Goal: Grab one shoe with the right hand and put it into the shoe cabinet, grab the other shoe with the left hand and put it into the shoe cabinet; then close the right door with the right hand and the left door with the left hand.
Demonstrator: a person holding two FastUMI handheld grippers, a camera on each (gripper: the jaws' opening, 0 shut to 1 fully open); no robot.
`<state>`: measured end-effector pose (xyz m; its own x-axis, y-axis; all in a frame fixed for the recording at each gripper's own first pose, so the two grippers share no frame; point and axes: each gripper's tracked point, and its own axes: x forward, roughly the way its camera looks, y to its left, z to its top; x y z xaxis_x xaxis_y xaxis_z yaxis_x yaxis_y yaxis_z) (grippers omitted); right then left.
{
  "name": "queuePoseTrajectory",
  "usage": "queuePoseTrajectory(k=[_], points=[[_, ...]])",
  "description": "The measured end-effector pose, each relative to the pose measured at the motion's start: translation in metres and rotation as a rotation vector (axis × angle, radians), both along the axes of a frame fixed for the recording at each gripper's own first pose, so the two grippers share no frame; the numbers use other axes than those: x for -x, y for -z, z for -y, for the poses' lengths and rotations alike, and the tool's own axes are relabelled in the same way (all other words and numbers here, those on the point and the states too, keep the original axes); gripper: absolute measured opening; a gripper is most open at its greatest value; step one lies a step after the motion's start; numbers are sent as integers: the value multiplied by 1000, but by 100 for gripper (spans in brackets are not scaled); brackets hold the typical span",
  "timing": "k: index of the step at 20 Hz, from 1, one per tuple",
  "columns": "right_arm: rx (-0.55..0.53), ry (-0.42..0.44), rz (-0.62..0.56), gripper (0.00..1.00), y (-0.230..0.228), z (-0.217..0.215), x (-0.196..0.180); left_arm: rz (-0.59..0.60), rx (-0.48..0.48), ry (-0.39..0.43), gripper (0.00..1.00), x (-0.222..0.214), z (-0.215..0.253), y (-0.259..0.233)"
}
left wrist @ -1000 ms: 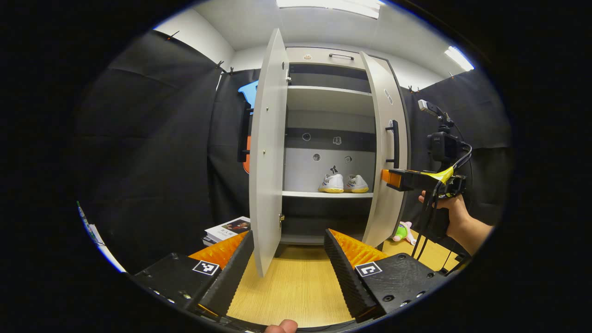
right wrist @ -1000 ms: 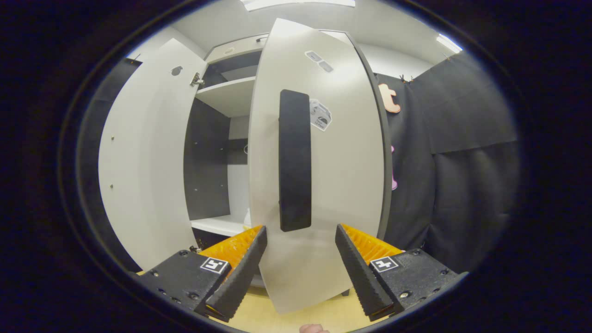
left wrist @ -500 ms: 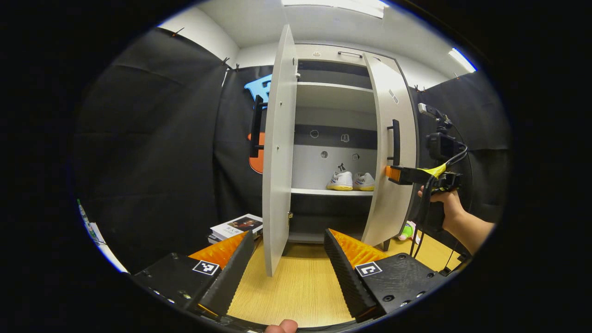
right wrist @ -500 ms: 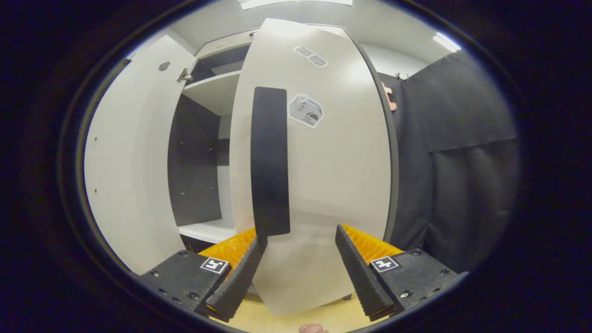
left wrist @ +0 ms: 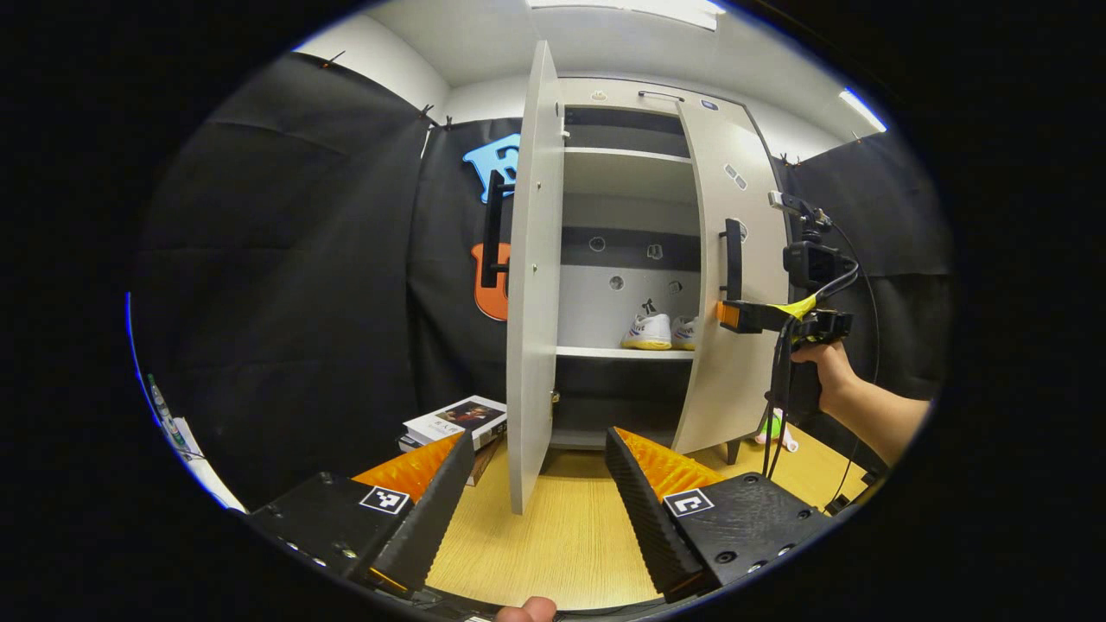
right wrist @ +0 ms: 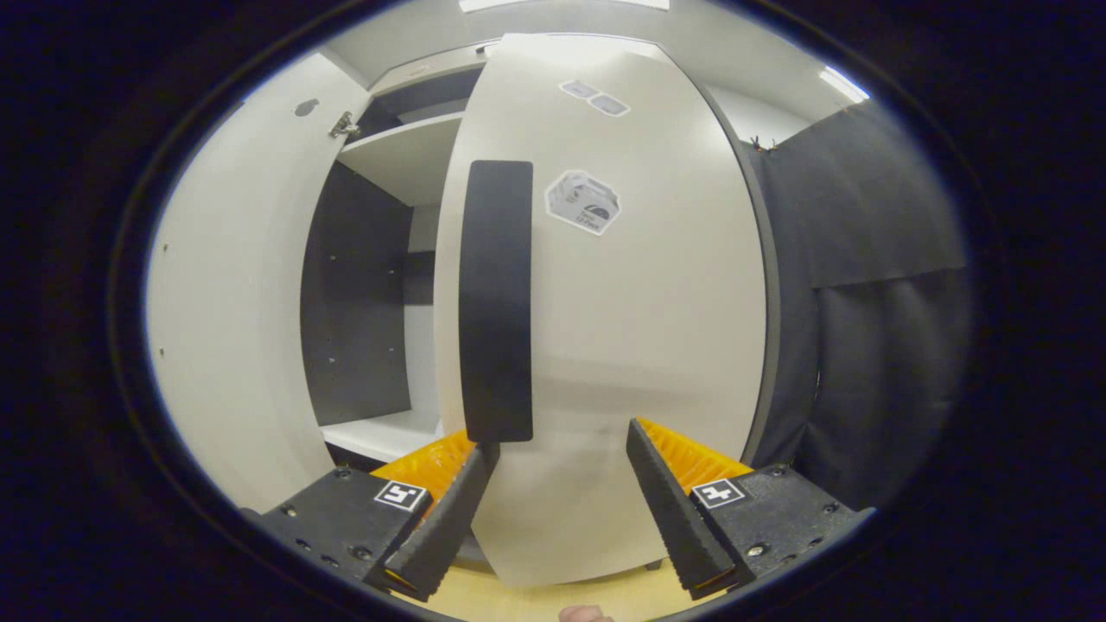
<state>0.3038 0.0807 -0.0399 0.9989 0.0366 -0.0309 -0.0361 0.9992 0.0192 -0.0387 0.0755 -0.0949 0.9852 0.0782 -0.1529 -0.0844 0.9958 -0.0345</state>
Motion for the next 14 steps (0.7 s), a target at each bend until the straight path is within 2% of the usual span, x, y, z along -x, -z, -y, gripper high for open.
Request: queuePoseTrajectory(k=[14], points=[[-10,4,-26,96,1,-4,-15,-10,-13,-5,91,-4,-8,4]])
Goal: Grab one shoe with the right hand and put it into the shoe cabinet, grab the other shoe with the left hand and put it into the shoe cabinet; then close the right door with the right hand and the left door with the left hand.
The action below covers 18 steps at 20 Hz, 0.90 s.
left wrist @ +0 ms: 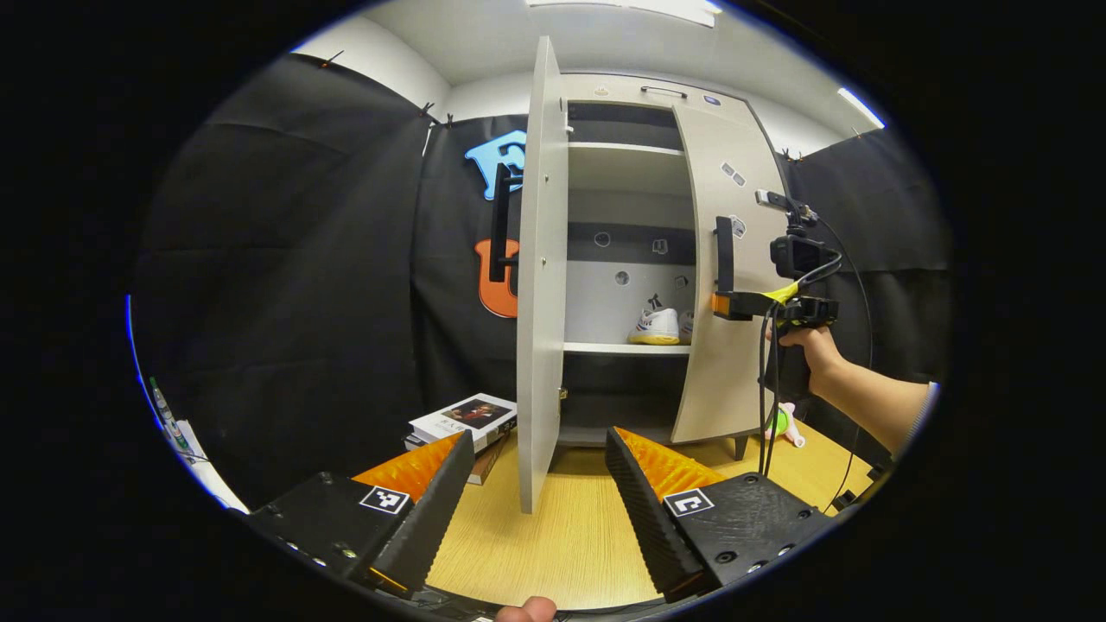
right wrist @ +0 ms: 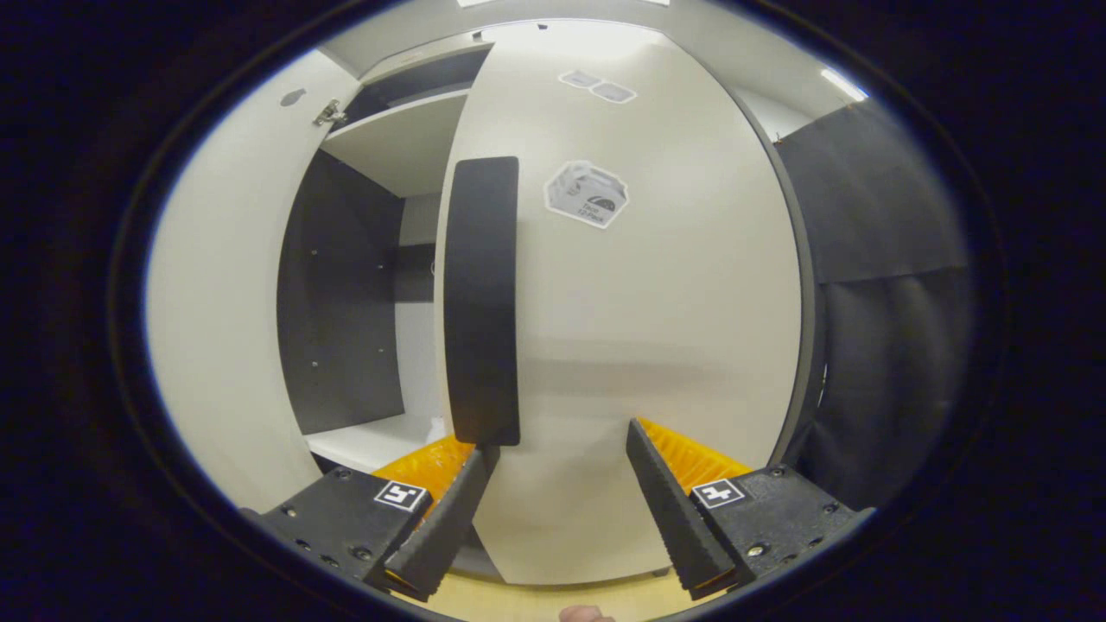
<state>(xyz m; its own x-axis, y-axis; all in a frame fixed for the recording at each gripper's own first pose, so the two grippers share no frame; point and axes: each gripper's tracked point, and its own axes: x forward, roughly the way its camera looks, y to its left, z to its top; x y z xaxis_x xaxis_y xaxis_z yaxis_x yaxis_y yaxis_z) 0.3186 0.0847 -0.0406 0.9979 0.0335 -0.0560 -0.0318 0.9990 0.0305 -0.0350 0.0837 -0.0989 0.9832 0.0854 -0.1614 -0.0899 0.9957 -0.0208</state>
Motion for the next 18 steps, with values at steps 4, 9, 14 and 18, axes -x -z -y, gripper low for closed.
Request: queuePoseTrajectory(k=[4,9,14,18], points=[[22,11,-5,96,0,0,-2,-4,4,-4,91,-1,-4,1],[-33,-1,-11,97,0,7,12,7,-12,-17,91,-7,-14,-6],[-67,-3,38,97,2,44,105,64,-38,-101,88,-26,-70,-38],[-47,-6,36,96,8,76,189,66,-76,-185,89,-66,-122,-45]])
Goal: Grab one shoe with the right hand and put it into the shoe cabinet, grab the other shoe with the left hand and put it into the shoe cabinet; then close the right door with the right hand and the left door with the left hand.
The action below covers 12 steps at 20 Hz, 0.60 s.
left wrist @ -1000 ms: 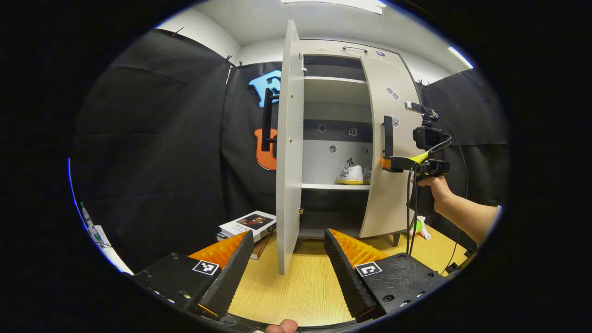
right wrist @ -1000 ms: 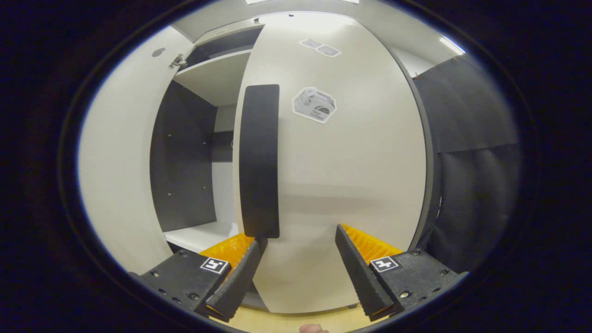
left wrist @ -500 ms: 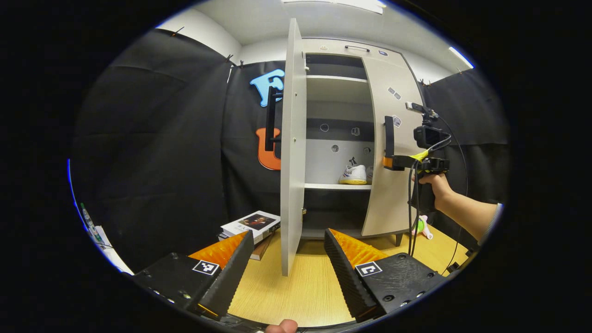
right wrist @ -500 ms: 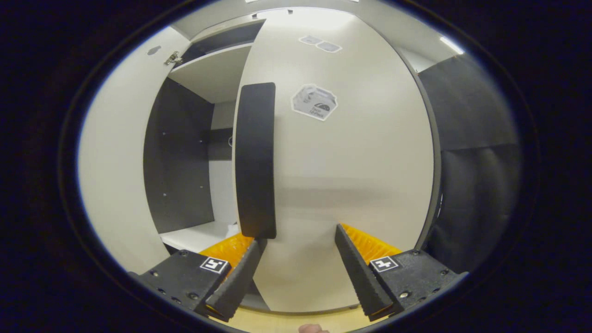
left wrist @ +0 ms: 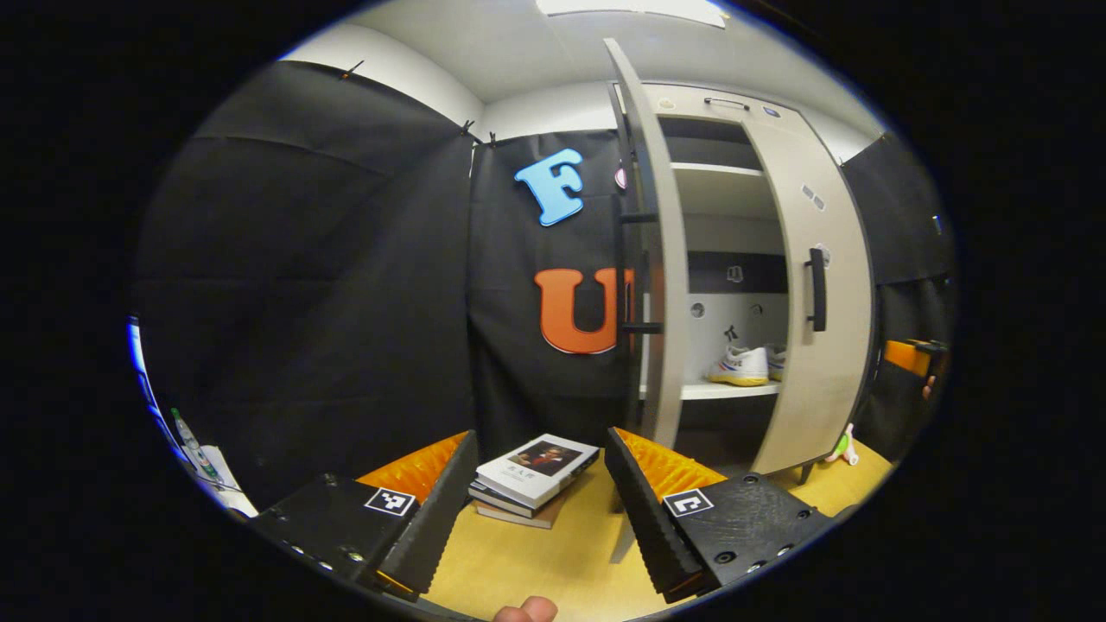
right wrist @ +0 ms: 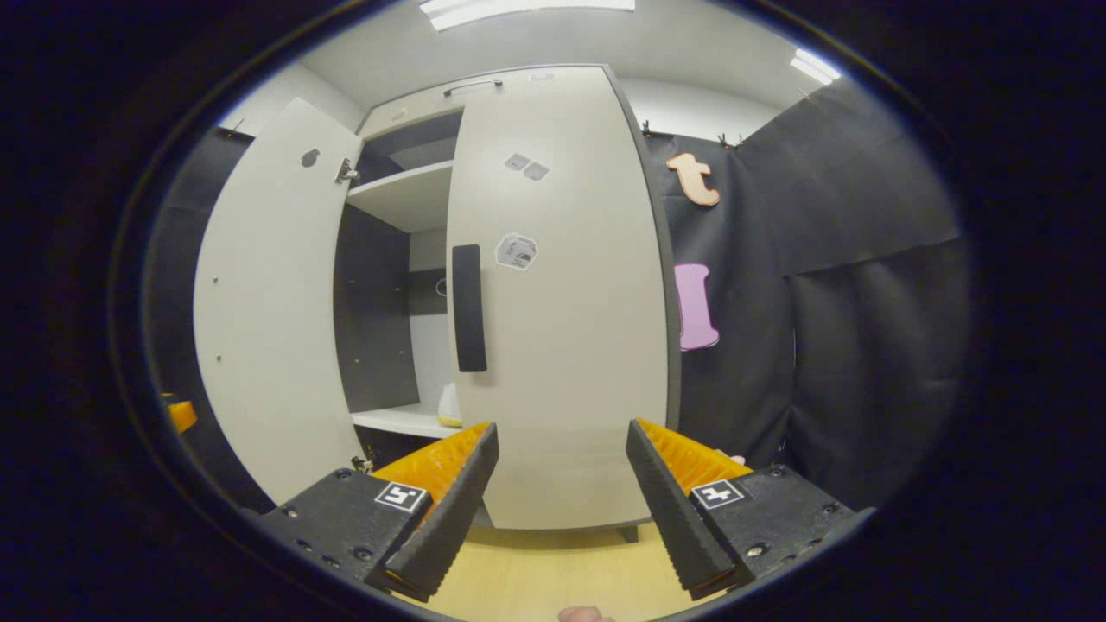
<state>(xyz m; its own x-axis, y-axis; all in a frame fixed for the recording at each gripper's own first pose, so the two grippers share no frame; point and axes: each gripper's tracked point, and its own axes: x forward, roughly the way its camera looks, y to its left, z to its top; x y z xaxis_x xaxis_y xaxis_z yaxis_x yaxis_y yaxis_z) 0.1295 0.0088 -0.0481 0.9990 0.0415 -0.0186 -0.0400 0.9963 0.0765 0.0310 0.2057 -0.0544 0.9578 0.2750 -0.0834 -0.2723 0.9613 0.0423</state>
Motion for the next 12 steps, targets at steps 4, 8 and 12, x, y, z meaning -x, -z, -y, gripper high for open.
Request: queuePoseTrajectory(k=[4,8,12], points=[[-15,53,-4,96,-2,39,58,-36,20,-12,92,-30,-13,16],[-22,119,-4,96,-7,70,86,-28,15,2,91,-45,-9,18],[4,151,-9,97,-8,84,103,-16,-1,41,91,-57,4,16]])
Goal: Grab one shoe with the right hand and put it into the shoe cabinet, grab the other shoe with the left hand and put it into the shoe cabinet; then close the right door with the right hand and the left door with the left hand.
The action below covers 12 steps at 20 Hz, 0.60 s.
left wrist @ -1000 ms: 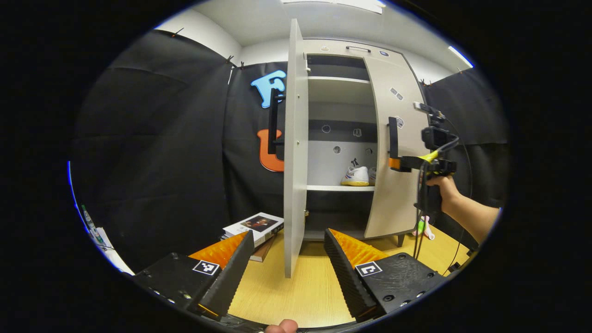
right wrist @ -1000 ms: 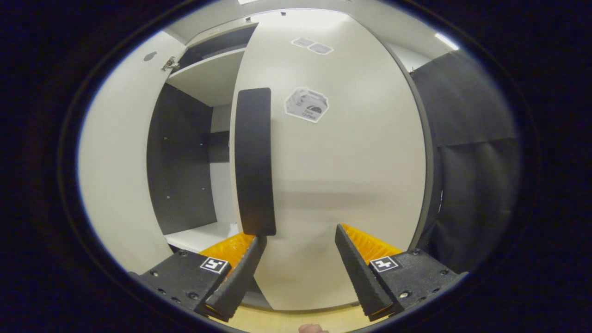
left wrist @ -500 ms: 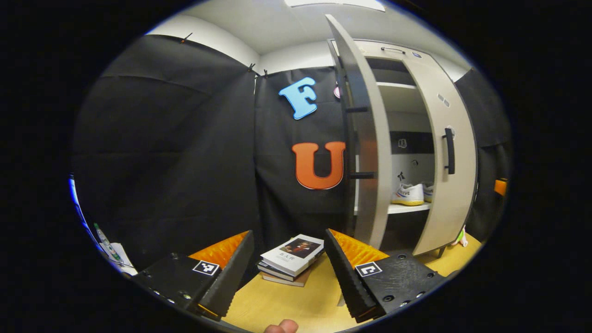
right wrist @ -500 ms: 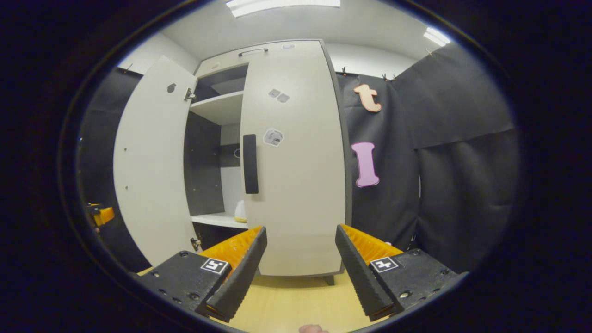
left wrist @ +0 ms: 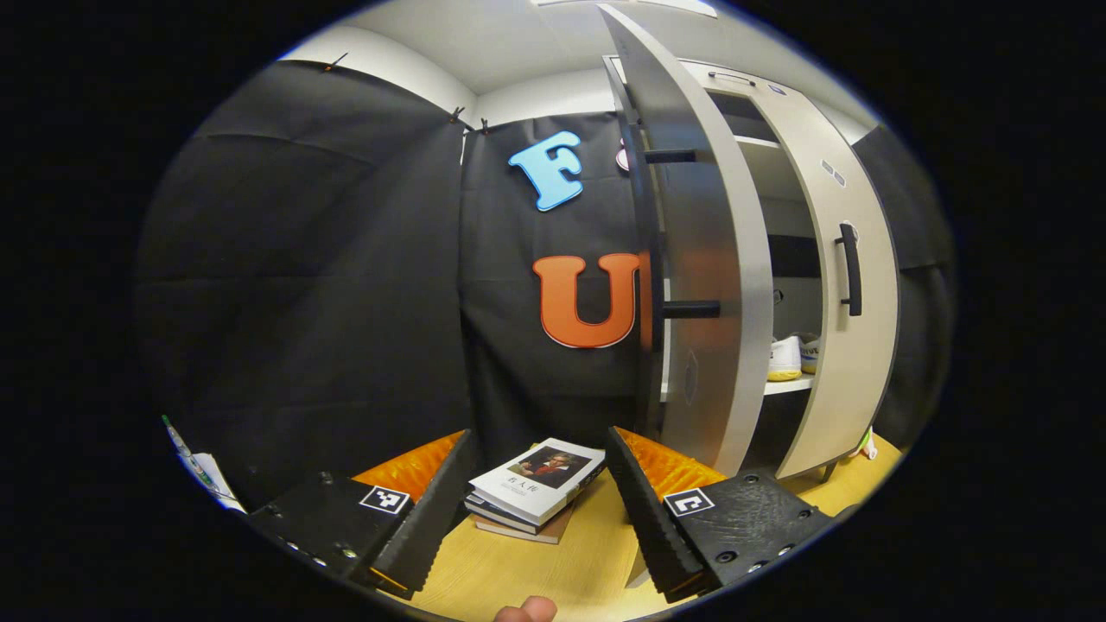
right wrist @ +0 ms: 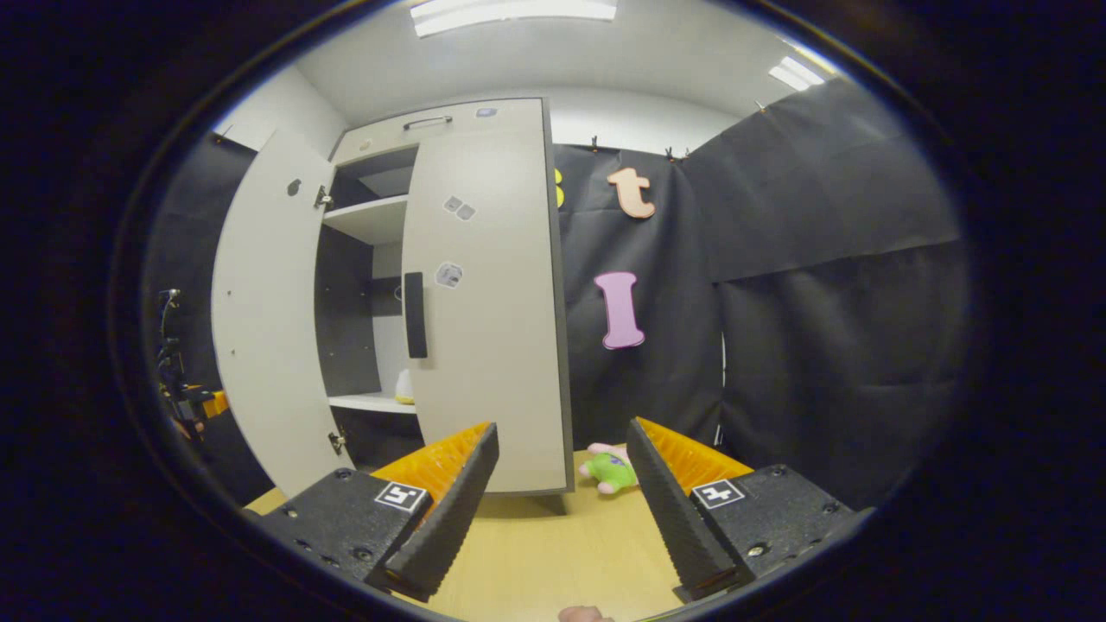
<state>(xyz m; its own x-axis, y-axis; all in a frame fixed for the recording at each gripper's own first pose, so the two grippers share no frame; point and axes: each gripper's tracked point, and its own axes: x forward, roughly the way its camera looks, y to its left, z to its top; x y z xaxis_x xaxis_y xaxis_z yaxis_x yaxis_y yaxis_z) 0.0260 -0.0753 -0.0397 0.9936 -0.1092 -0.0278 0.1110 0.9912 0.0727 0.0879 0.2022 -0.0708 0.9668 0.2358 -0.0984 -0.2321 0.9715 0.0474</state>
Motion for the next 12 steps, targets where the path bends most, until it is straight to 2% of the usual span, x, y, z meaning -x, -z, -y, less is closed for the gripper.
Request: queuePoseTrajectory(k=[7,9,10,12], points=[[0,-4,-6,96,4,1,8,8,12,22,90,-3,8,0],[-4,-10,-6,100,4,-1,8,10,11,22,90,-3,8,1],[-2,-11,-5,97,4,-3,6,10,12,18,90,-3,8,1],[1,-16,-6,97,5,-5,6,10,19,23,90,-2,12,1]])
